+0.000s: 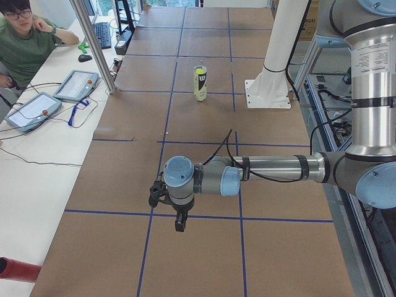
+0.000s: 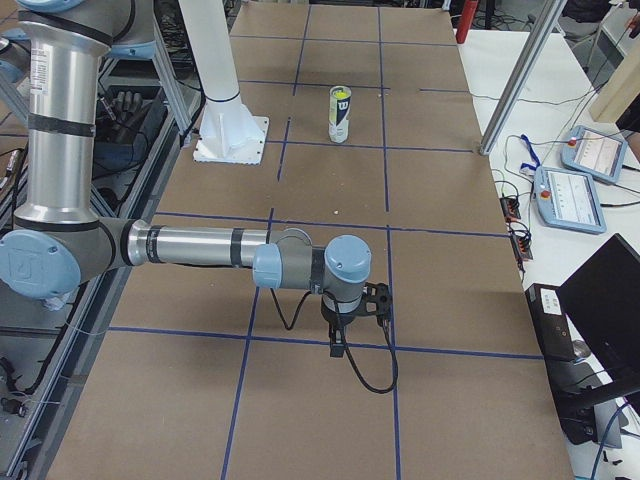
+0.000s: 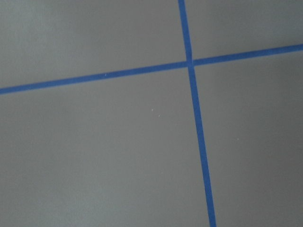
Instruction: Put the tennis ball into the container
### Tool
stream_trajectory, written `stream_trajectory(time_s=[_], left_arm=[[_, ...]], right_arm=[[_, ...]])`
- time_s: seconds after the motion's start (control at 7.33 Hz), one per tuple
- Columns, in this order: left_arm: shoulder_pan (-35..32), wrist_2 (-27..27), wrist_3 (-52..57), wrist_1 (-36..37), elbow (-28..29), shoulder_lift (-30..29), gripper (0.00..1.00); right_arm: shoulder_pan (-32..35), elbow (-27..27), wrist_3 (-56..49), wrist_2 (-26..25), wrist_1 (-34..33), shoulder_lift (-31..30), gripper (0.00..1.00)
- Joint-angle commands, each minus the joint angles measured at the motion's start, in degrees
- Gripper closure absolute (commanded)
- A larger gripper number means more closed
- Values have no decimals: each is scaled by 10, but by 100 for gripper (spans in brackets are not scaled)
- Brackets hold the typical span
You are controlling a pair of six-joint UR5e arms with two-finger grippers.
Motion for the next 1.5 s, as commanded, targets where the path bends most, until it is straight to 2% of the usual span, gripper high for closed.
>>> stream_trajectory(time_s=[0.0,1.36], left_arm=[[-2,-45,-1,5,2,-5,0],[-15,-38,3,5,-34,7,0]], right_arm=[[0,0,0,0,0,0,0],[0,0,0,0,0,0,0]])
